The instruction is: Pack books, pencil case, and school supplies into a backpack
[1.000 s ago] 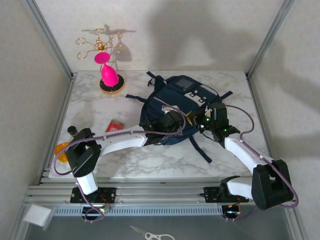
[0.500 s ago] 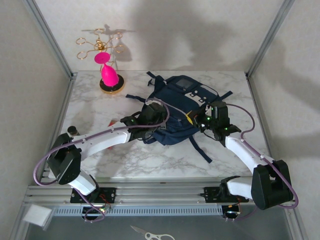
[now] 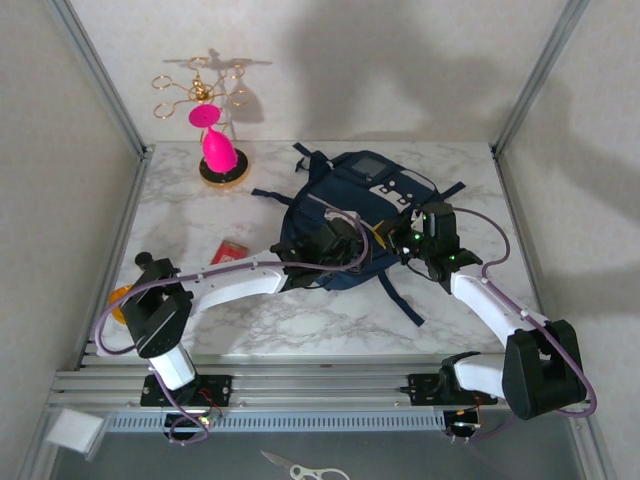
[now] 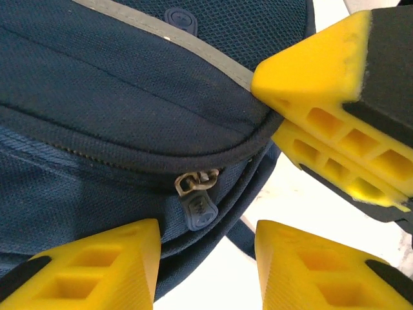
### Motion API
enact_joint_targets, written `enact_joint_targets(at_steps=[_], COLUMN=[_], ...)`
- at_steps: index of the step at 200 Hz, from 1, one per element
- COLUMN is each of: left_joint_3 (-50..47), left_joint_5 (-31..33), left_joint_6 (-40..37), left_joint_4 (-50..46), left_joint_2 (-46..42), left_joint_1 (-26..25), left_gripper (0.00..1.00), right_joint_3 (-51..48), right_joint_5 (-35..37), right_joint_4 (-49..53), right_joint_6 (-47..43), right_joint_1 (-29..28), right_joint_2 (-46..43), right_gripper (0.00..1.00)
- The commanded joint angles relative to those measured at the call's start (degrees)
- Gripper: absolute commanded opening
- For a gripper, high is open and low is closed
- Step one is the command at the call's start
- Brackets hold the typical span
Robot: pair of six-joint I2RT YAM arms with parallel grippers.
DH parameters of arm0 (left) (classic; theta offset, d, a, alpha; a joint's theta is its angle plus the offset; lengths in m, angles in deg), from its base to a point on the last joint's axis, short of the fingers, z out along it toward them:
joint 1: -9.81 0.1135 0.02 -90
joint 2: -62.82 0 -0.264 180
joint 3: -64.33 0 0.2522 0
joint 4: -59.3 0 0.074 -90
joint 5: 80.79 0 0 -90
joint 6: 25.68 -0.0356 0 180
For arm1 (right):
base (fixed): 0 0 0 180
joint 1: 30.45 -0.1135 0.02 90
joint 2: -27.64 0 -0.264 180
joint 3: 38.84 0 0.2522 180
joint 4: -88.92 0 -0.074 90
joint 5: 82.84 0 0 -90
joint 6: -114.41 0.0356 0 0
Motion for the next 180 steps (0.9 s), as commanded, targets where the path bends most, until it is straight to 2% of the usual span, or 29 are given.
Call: enact_joint_targets(at_steps=[1,31,49,80,137,158,180], left_joint_3=[1.08,0.13,3.28,5.26,2.84,2.4,2.18], left_joint_5=[4.59,3.29,5.65,9.68,9.91,10.2,12.06], left_joint_6=[1.25,3.88,4.79,5.99,5.3,5.03,5.64], left_joint_4=[2.1,9.46,9.26,10.13,14.58,12.49,5.6], left_joint_2=[1.91,3.7,6.89,8.34,6.5,4.45,1.63], left_joint_1=[-0.48,-1.27,-2.16,-2.72,-2.63,-2.63,-2.39], left_gripper=[0.45,0.46,0.44,0.36,0.04,0.0,0.0], right_joint_3=[1.21,0.39,-0.22,-0.37,-0.04,0.24,0.69], right_joint_5=[-2.69,-2.68,-2.64,-2.04,-2.24,-2.52,-2.53], right_joint_4=[-5.19,-6.19,-7.28,-6.67,-7.66,-7.22,-5.72], right_joint_6=[0.78,1.71,2.78,2.72,3.35,2.91,1.87], right_joint_1=[0.14,0.05,-0.05,-0.02,0.11,0.49,1.21], right_joint_2=[-1.08,-1.02,-1.2,-1.75,-1.24,-1.1,-1.65], right_gripper=[0.0,0.0,0.0,0.0,0.0,0.0,0.0])
